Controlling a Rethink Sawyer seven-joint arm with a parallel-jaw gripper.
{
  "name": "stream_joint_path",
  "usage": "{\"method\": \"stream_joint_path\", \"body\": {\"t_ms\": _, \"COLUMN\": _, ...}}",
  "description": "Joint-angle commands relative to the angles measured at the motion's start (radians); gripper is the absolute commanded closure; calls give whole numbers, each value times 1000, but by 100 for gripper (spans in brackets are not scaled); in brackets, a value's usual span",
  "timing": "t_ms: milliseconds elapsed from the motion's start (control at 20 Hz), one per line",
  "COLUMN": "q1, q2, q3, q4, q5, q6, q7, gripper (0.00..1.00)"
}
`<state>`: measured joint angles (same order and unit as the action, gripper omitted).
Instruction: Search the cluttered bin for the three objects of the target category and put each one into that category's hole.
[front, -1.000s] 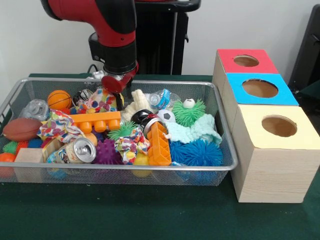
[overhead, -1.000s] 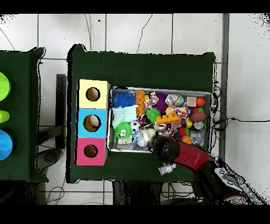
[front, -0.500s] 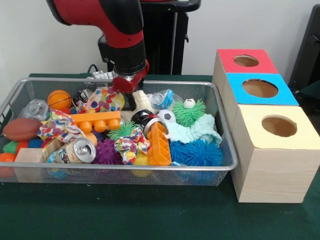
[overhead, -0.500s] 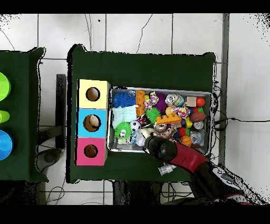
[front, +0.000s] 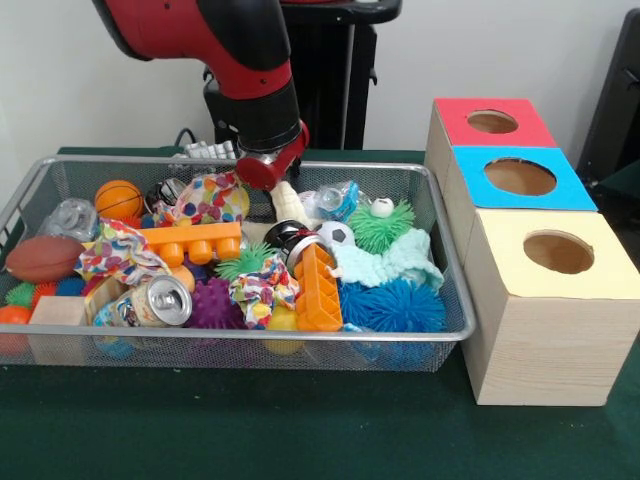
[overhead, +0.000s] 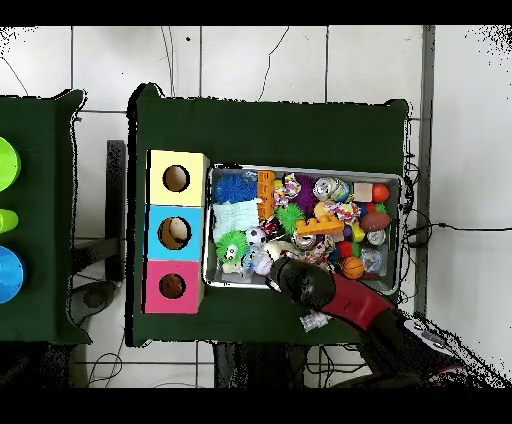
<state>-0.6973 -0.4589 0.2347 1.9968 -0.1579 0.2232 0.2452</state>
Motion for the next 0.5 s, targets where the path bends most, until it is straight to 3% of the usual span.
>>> {"method": "stream_joint_path", "body": {"t_ms": 50, "q1": -86, "q2": 86, "q3": 231, "q4": 64, "q5": -62, "q6": -202, "q7": 242, "gripper": 0}}
{"method": "stream_joint_path", "body": {"t_ms": 200, "q1": -138, "q2": 111, "q3": 309, "q4": 78, "q5": -106, "q6": -270, "q7": 235, "gripper": 0}}
{"method": "stream_joint_path", "body": {"t_ms": 500, "q1": -191, "q2": 173, "q3": 377, "q4": 78, "q5": -180, "q6": -323, "q7": 239, "gripper": 0}}
